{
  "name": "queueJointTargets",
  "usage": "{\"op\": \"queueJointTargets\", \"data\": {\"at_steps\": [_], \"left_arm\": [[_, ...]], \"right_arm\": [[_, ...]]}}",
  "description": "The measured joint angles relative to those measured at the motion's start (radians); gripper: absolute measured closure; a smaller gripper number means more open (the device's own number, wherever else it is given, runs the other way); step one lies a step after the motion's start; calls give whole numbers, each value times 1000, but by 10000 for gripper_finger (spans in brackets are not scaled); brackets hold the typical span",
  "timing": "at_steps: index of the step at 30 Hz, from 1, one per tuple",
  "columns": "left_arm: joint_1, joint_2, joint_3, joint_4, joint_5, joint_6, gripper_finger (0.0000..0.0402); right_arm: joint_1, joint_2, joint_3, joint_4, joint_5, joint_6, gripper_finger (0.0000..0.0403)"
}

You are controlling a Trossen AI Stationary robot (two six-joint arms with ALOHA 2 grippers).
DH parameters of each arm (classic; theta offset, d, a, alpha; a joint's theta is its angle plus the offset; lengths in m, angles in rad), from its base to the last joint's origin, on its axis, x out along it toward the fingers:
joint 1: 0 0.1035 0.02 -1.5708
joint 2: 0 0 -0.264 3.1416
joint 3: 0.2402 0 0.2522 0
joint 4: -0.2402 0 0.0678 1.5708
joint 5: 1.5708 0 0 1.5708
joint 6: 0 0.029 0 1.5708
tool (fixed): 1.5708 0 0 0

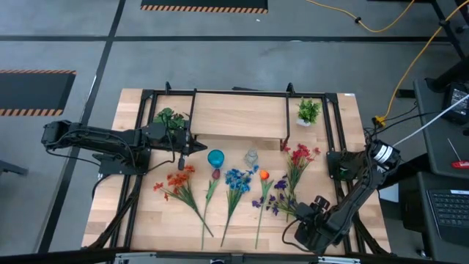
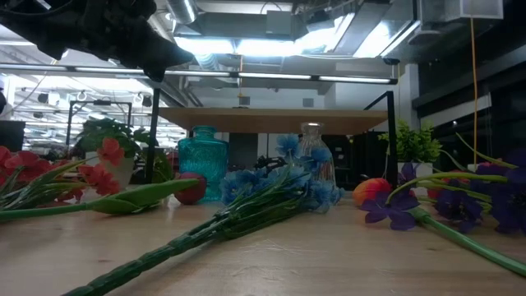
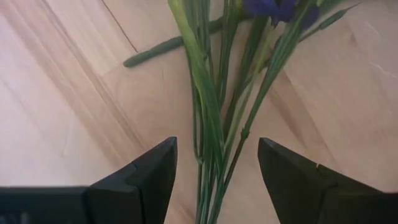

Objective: Pick and place flowers into a vace then onto a shelf
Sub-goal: Put the purple flowers into the transparent blue vase

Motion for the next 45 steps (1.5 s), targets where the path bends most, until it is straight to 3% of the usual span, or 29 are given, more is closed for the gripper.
{"op": "queueJointTargets", "data": {"at_steps": [10, 28, 45], "left_arm": [[0, 0, 0, 0, 0, 1, 398], [0, 0, 0, -1, 0, 1, 398], [0, 0, 0, -2, 0, 1, 398]], "right_arm": [[-2, -3, -84, 82, 12, 50, 177], [0, -65, -90, 90, 37, 49, 182], [-8, -66, -143, 133, 37, 103, 308]]}}
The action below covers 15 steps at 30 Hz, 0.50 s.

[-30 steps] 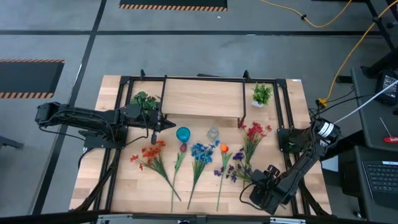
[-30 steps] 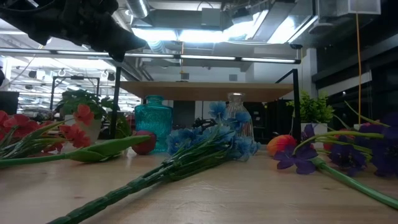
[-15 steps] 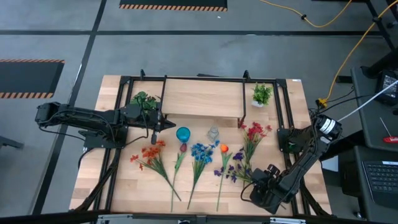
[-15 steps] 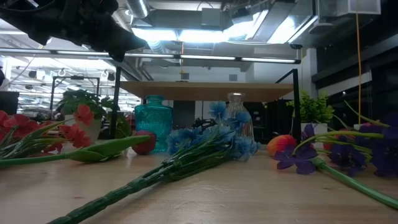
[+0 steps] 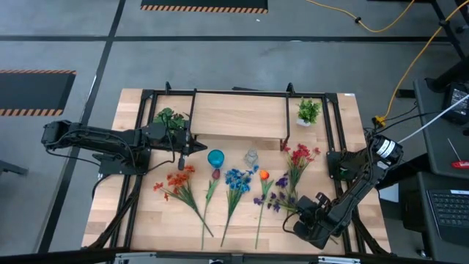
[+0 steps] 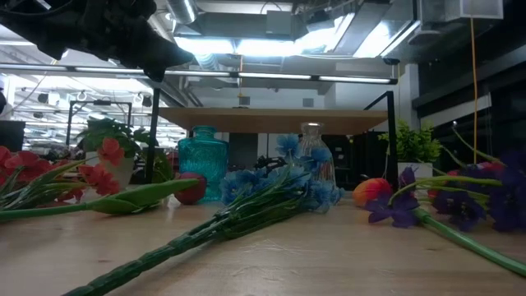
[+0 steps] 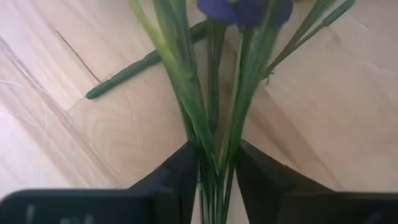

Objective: Pick and place flowers into a vace then onto a shelf
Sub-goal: Put the purple flowers into the transparent blue vase

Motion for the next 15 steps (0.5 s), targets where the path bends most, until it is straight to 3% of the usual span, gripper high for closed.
{"op": "queueJointTargets", "data": {"at_steps": [8, 15], "left_arm": [[0, 0, 0, 0, 0, 0, 398], [0, 0, 0, 0, 0, 0, 398]], "right_arm": [[0, -11, 0, 1, 0, 0, 391], [0, -86, 0, -13, 34, 3, 379]]}}
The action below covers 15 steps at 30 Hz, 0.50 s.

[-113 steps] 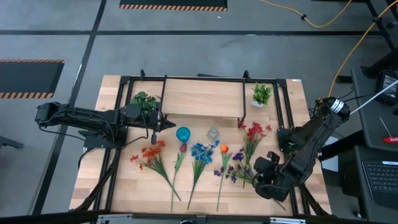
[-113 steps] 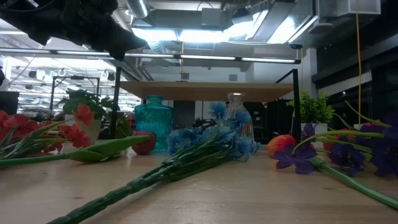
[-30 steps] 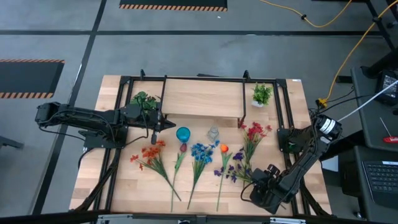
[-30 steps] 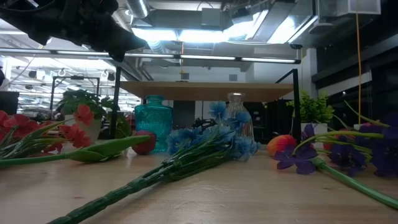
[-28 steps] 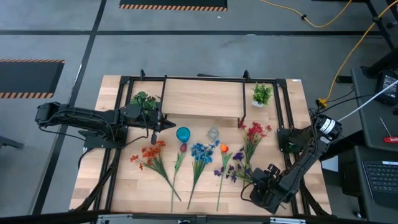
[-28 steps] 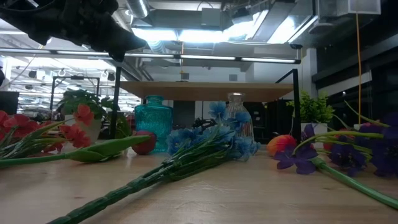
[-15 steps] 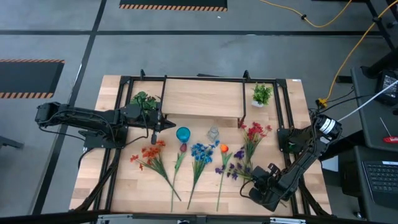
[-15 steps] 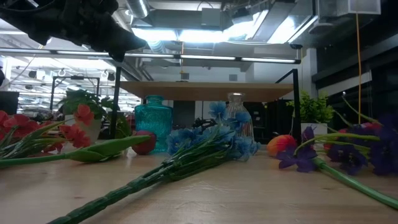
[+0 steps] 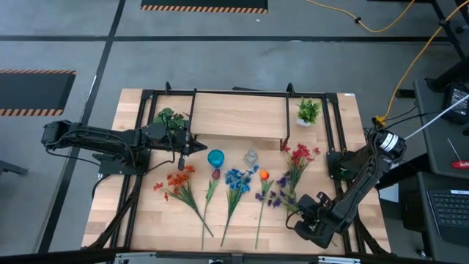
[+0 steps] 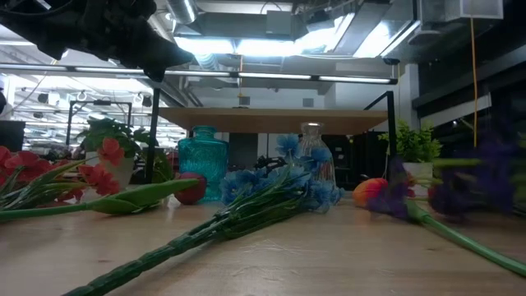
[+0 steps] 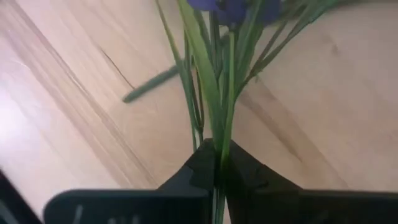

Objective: Pick and place flowers into a vace then onto a shelf
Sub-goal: Put the purple flowers into the transparent blue vase

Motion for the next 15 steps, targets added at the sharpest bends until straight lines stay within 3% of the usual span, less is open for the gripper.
{"op": "queueJointTargets", "data": {"at_steps": [10, 15], "left_arm": [[0, 0, 0, -1, 0, 0, 398], [0, 0, 0, -7, 0, 0, 398]], "right_arm": [[5, -100, 0, -104, 77, 0, 394], [18, -183, 0, -147, 205, -2, 398]]}}
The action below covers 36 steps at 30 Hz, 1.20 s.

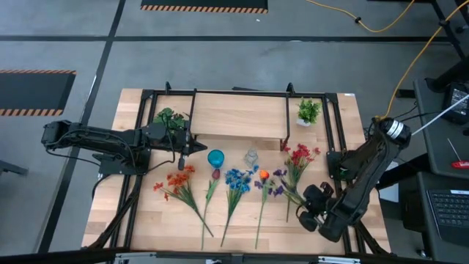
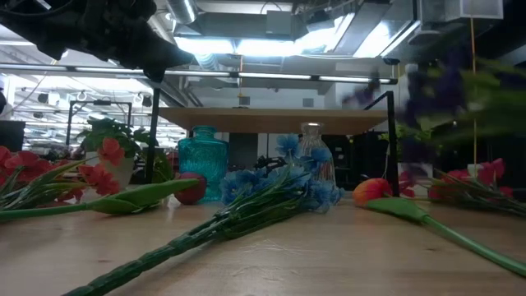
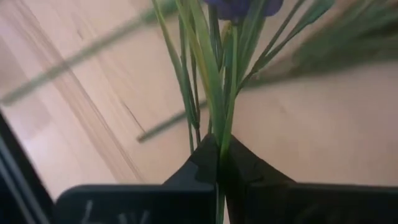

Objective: Pick and place flowers into a vace then onto a shelf
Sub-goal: Put the purple flowers into the transparent blue vase

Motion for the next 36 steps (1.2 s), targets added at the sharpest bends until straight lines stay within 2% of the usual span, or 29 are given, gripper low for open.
{"op": "queueJointTargets", "data": {"at_steps": [5, 14, 20, 27, 31, 36], "left_arm": [[0, 0, 0, 0, 0, 0, 398], [0, 0, 0, 0, 0, 0, 398], [0, 0, 0, 0, 0, 0, 398], [0, 0, 0, 1, 0, 0, 398], [0, 0, 0, 1, 0, 0, 398], [0, 0, 0, 1, -2, 0, 398]], "right_arm": [[3, -72, 0, -29, 114, -30, 398], [-45, -206, 0, -27, 276, -288, 398], [-140, -317, -44, 74, 261, -561, 398], [-248, -502, -224, 395, 205, -908, 398], [-314, -588, -312, 610, 170, -1166, 398], [-395, -654, -347, 702, 111, -1393, 398]]}}
